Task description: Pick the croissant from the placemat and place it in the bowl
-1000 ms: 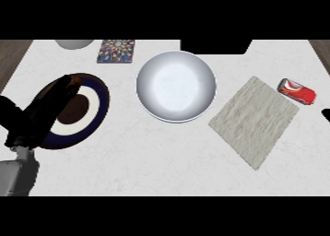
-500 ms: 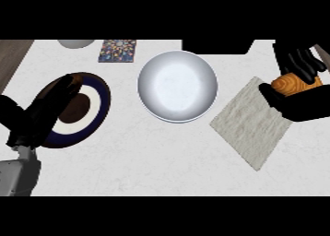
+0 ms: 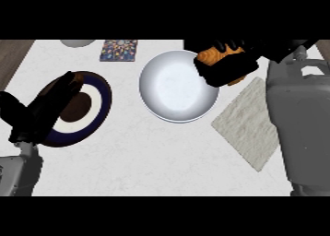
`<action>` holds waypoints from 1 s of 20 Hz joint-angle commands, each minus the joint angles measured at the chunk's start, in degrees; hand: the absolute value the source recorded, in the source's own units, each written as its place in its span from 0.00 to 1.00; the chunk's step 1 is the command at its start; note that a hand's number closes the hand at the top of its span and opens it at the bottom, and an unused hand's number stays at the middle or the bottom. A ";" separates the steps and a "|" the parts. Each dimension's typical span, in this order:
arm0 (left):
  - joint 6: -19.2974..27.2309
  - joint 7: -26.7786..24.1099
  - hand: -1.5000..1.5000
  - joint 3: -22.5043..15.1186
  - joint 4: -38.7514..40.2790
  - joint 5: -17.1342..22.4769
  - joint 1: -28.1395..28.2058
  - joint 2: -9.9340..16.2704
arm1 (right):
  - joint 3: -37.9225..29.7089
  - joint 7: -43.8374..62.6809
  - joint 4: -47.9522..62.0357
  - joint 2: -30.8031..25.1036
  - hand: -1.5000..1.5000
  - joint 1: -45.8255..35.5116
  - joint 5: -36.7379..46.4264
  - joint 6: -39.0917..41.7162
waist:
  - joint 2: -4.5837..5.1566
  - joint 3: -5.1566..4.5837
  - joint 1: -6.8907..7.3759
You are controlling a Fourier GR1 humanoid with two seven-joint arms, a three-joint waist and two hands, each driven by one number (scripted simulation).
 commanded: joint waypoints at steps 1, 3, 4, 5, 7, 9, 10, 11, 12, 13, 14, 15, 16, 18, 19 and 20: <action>-1.60 1.01 0.50 1.53 -0.42 1.47 -1.32 1.51 | 2.44 -2.34 10.92 2.51 1.00 -4.47 5.67 -7.71 | 0.06 0.02 0.34; -0.39 1.68 0.50 0.11 -1.73 0.84 -0.20 -0.37 | 1.93 -7.24 18.99 1.34 1.00 -5.30 7.75 -11.55 | 0.25 0.03 0.85; -1.16 1.67 0.50 1.06 -2.42 0.81 1.33 1.14 | 3.12 -2.70 17.15 5.23 1.00 -5.85 8.49 -13.28 | -0.01 0.03 0.47; -0.04 -0.31 0.50 -0.78 0.85 -1.33 -1.36 -0.62 | 0.55 -7.48 24.57 3.72 1.00 -7.21 8.50 -16.38 | 0.50 0.01 0.85; -0.46 -1.19 0.50 -0.88 -0.26 -1.37 1.09 -0.79 | 0.60 -10.58 31.26 4.25 1.00 -9.15 9.39 -18.93 | 0.51 0.01 1.36; 1.88 3.42 0.50 -2.42 -4.20 -2.05 0.84 -2.36 | 0.66 -11.76 33.28 5.31 1.00 -10.17 8.54 -18.39 | 0.07 0.05 0.59; 1.10 0.37 0.50 -1.76 -0.38 -2.14 -0.96 -2.11 | 0.46 -16.89 37.43 5.27 1.00 -7.25 8.68 -21.44 | 0.55 0.03 0.96; -0.11 2.99 0.50 -0.52 -2.94 0.13 -0.48 -0.85 | -0.52 -15.35 40.43 6.89 1.00 -10.29 8.17 -21.68 | 0.39 0.04 1.32; 0.95 -0.06 0.50 -2.25 -2.25 -2.32 1.17 -2.45 | -1.24 -17.39 44.19 6.75 1.00 -11.53 8.23 -22.91 | 0.65 0.02 1.78; 0.61 1.38 0.50 -1.87 -1.80 -1.82 -0.45 -1.89 | -1.43 -21.46 46.40 6.00 1.00 -11.11 8.17 -24.02 | 0.62 0.04 1.43; 0.18 0.79 0.50 -0.81 -1.63 -1.20 -0.52 -1.19 | -0.72 -22.33 49.61 6.89 1.00 -11.48 9.55 -26.04 | 0.78 0.02 1.87; 0.17 0.30 0.50 -2.50 -1.31 -2.03 -0.01 -2.49 | 1.73 -21.26 51.35 7.84 1.00 -12.49 7.37 -28.26 | 0.74 0.01 2.28; 0.36 0.58 0.50 -2.30 -2.17 -2.55 -0.10 -1.78 | 1.10 -21.53 54.54 7.86 1.00 -13.55 7.07 -29.03 | 0.79 0.02 2.55; -0.29 2.02 0.50 -1.80 -3.04 -0.96 -0.89 -1.67 | -0.99 -25.56 59.99 7.35 1.00 -14.94 9.28 -28.83 | 1.21 0.02 2.99; -0.80 0.00 0.50 -2.10 -0.23 -1.43 -1.51 -1.99 | -3.82 -21.52 59.00 7.90 1.00 -13.84 1.45 -29.62 | 1.48 0.00 3.75; -1.54 1.41 0.50 -2.02 -1.00 -0.47 -3.31 -1.51 | -4.37 -19.36 60.90 7.91 1.00 -14.53 -0.90 -29.85 | 1.63 0.00 4.84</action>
